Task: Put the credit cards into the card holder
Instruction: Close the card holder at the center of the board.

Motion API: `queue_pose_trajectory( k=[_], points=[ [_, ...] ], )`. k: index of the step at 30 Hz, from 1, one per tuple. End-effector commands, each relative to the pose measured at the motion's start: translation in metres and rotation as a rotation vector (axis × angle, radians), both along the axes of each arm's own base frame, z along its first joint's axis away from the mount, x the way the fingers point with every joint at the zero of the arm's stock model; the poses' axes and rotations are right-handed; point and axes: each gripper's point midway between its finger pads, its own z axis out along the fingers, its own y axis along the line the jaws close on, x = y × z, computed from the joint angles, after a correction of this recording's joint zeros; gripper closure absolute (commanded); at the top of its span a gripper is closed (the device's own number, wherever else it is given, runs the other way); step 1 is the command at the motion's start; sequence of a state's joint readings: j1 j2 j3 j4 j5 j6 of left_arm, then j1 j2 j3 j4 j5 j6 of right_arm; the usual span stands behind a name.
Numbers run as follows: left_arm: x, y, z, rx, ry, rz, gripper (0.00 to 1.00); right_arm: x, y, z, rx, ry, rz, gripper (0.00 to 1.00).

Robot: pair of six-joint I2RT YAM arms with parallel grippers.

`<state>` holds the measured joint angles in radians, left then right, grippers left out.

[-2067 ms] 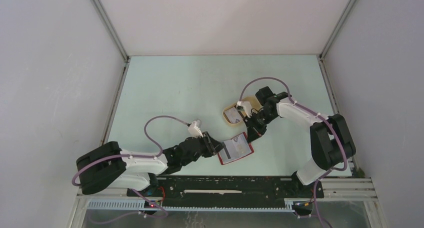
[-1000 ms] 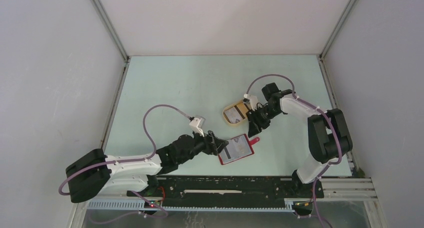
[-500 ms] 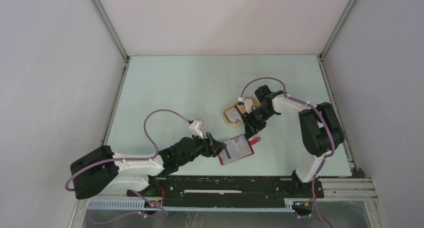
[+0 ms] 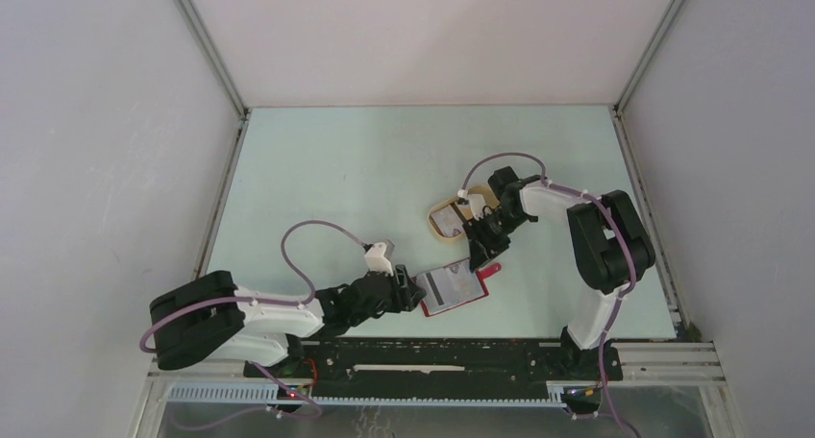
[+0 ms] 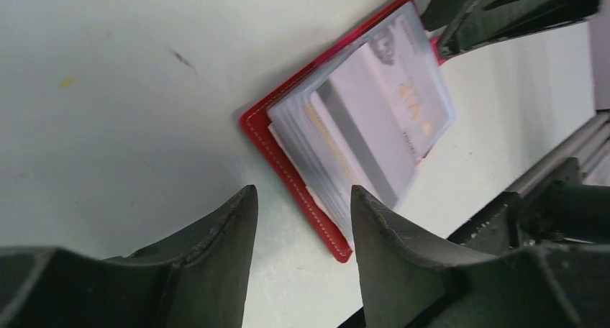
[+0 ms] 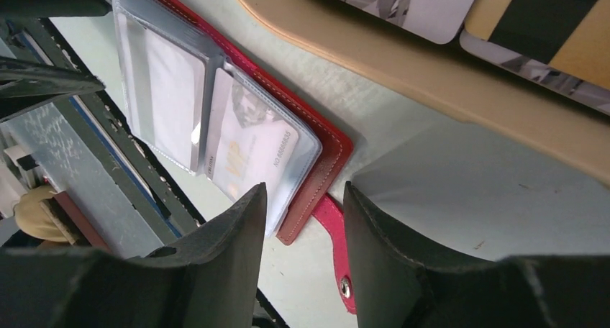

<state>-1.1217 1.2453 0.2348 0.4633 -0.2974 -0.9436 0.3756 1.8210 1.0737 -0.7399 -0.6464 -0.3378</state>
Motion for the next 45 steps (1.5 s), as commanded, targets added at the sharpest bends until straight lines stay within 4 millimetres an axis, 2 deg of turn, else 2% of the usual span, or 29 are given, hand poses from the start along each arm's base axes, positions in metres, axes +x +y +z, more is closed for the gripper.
queue_pose_trajectory(
  k=[1,10,22,28,36,40,45],
  points=[
    [0.01,-0.005,0.007,0.027,0.009,0.075,0.45,0.002,0.01,0.005,0.039,0.026,-0.005,0.48],
    [0.008,-0.015,0.004,0.033,0.022,0.04,0.5,-0.005,0.018,0.014,0.1,0.07,0.001,0.49],
    [0.008,-0.022,0.004,0.034,0.022,0.021,0.53,-0.014,0.033,0.053,0.311,0.119,0.012,0.53],
    [0.008,-0.024,0.004,0.033,0.022,0.013,0.54,-0.014,0.033,0.047,0.29,0.131,0.002,0.51],
    [0.008,-0.025,0.006,0.03,0.017,0.011,0.54,-0.012,0.03,0.054,0.297,0.114,-0.01,0.43],
    [0.008,-0.026,0.007,0.027,0.016,0.009,0.54,-0.011,0.029,0.044,0.254,0.113,-0.014,0.46],
    [0.009,-0.024,0.014,0.0,-0.004,0.013,0.54,-0.011,0.031,0.038,0.224,0.104,-0.005,0.55]
  ],
)
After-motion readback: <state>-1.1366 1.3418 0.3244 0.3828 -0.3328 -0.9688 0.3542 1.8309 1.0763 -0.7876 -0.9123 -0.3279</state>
